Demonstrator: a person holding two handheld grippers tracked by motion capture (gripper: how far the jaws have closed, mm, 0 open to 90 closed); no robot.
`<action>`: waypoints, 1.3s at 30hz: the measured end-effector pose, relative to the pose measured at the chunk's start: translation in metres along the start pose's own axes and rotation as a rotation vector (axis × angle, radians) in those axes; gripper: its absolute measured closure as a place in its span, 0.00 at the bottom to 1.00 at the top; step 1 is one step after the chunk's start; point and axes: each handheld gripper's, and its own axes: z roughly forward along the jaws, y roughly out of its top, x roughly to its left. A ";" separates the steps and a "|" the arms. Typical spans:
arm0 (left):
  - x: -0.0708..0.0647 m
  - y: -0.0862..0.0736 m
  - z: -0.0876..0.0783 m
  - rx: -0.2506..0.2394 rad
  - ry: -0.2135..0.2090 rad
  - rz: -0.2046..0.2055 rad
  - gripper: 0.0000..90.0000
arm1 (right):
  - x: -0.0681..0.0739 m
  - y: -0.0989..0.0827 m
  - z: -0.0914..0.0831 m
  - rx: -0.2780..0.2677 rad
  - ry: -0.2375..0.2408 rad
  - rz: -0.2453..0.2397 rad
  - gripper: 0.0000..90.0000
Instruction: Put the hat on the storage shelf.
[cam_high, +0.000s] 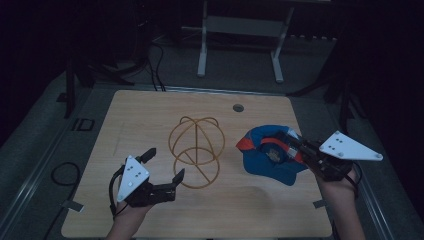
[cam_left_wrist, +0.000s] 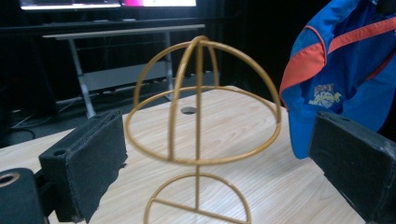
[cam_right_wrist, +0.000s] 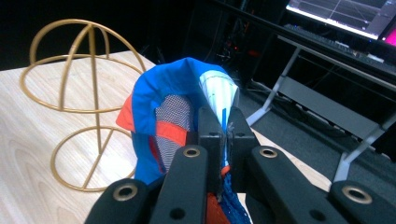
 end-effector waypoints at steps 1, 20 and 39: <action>-0.001 0.002 0.002 0.002 -0.009 -0.001 0.06 | 0.002 0.000 -0.002 -0.002 0.003 -0.003 0.98; -0.044 0.048 0.077 0.027 -0.187 0.097 0.11 | 0.022 0.000 -0.007 -0.011 0.064 -0.031 0.98; -0.087 0.063 0.130 0.112 -0.291 0.182 0.40 | 0.031 0.001 -0.005 -0.015 0.093 -0.049 0.98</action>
